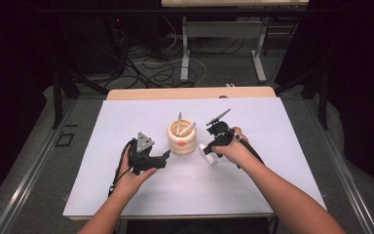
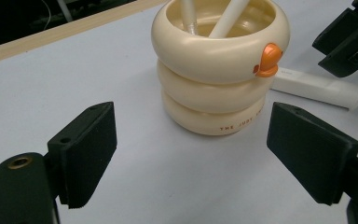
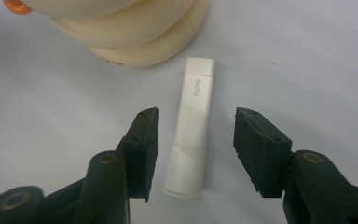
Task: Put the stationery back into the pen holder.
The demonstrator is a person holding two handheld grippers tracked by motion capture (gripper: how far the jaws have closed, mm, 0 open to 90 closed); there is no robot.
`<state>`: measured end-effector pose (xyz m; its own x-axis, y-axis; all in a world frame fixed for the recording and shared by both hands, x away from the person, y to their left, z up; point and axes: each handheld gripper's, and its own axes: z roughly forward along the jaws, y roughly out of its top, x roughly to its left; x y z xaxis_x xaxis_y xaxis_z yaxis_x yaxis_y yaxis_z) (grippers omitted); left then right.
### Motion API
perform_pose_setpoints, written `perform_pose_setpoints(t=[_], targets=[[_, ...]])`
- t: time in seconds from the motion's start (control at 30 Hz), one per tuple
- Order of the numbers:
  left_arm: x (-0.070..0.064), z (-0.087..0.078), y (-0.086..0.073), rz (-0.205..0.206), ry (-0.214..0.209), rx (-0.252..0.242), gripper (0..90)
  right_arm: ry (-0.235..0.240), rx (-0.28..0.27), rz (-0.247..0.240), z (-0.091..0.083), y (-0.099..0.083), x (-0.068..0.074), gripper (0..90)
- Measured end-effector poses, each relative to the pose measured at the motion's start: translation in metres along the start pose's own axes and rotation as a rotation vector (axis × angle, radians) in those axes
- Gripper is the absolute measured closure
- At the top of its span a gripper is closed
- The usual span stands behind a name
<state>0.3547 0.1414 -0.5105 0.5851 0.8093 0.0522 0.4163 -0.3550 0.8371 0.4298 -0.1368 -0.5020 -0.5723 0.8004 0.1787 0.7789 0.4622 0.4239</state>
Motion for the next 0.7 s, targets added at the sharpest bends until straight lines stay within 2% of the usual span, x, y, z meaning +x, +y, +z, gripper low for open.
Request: perform_pose_setpoints(t=[0.03, 0.07, 0.1, 0.13, 0.2, 0.23, 0.27, 0.3, 0.33, 0.37, 0.47, 0.57, 0.6, 0.7], targets=[[0.0, 0.0, 0.0, 0.001, 0.0, 0.0, 16.3, 0.0, 0.012, 0.014, 0.0, 0.0, 0.0, 52.0], [0.0, 0.0, 0.0, 0.0, -0.001, 0.0, 16.3, 0.011, -0.025, 0.031, 0.004, -0.001, -0.001, 52.5], [0.0, 0.0, 0.0, 0.001, -0.001, 0.0, 16.3, 0.02, 0.001, 0.057, 0.003, -0.002, -0.001, 52.6], [0.0, 0.0, 0.0, 0.002, -0.001, 0.001, 16.3, 0.013, 0.036, 0.059, 0.002, -0.001, -0.001, 52.8], [-0.001, 0.0, 0.0, 0.001, -0.001, 0.0, 16.3, 0.028, 0.054, 0.089, 0.004, -0.003, -0.001, 54.2], [-0.001, 0.0, 0.0, 0.001, -0.001, 0.0, 16.3, 0.037, 0.039, 0.093, 0.006, -0.004, -0.002, 54.6], [-0.001, 0.0, 0.0, 0.002, 0.0, 0.0, 16.3, 0.049, -0.009, 0.109, 0.011, -0.007, -0.002, 55.3], [-0.001, 0.0, 0.0, 0.002, 0.0, 0.0, 16.3, 0.015, 0.141, 0.083, 0.004, -0.003, -0.004, 55.8], [-0.001, 0.0, 0.0, 0.002, -0.001, 0.0, 16.3, 0.001, 0.188, 0.061, 0.003, -0.002, -0.005, 56.2], [-0.001, 0.0, 0.0, 0.002, -0.001, 0.0, 16.3, 0.006, 0.178, 0.048, 0.005, -0.003, -0.007, 56.6], [-0.001, 0.0, 0.0, 0.004, 0.0, 0.004, 16.3, 0.023, 0.103, 0.124, 0.015, -0.008, -0.005, 56.9], [-0.001, 0.001, 0.0, 0.004, 0.0, 0.005, 16.3, 0.038, 0.07, 0.126, 0.019, -0.01, -0.005, 57.4], [-0.001, 0.001, 0.0, 0.001, -0.002, 0.003, 16.3, 0.035, 0.082, 0.141, 0.019, -0.009, -0.004, 57.9], [-0.001, 0.001, -0.001, 0.003, 0.0, 0.005, 16.3, 0.027, 0.12, 0.12, 0.019, -0.008, -0.005, 58.9]])
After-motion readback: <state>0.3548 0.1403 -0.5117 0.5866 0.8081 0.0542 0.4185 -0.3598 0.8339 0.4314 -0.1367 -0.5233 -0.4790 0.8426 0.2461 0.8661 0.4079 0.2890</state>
